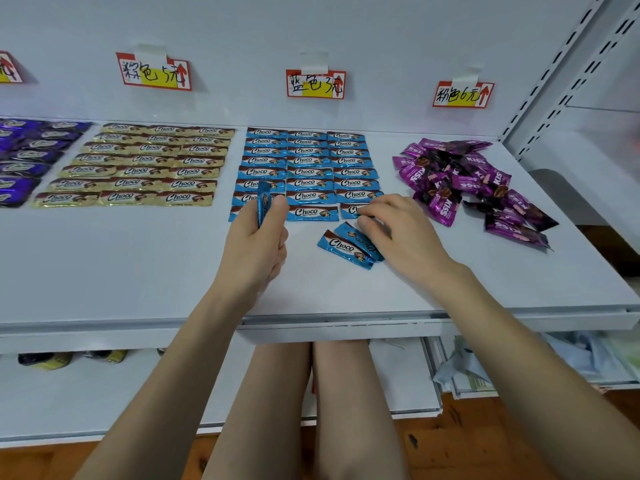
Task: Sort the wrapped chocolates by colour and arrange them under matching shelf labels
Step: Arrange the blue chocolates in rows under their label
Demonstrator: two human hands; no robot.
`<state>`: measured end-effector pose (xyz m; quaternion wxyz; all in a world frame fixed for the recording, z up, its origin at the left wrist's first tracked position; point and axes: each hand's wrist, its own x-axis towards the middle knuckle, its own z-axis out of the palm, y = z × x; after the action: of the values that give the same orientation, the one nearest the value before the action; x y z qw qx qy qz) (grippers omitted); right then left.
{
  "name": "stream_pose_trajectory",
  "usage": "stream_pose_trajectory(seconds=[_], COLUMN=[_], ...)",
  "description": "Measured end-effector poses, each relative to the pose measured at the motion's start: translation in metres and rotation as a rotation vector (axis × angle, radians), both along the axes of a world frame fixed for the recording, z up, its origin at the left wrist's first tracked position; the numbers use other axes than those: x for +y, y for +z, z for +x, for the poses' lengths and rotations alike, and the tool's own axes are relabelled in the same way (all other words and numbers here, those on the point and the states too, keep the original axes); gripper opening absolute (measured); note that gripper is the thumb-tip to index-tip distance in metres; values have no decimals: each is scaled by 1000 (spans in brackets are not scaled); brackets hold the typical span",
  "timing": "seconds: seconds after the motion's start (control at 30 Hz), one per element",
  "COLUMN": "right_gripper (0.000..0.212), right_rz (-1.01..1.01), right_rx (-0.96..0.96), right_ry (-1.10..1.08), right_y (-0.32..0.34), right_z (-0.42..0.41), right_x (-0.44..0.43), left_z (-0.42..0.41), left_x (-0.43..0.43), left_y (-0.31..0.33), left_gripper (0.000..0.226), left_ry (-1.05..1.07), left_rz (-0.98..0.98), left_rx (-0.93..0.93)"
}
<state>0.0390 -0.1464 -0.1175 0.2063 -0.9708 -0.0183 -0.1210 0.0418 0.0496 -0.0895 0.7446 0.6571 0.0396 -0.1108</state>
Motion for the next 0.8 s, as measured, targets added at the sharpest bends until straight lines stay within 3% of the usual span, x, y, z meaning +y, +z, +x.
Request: stream_pose_trajectory(seconds=[0.8], right_gripper=[31], right_rz=[27], right_rx=[-55], right_ry=[38], right_y=[-4], right_z=[0], right_x=[0], left_z=[6], left_x=[-2], left_y=[-5], left_gripper=[35], left_ry=[33], left_rz=[-3], left_rx=[47])
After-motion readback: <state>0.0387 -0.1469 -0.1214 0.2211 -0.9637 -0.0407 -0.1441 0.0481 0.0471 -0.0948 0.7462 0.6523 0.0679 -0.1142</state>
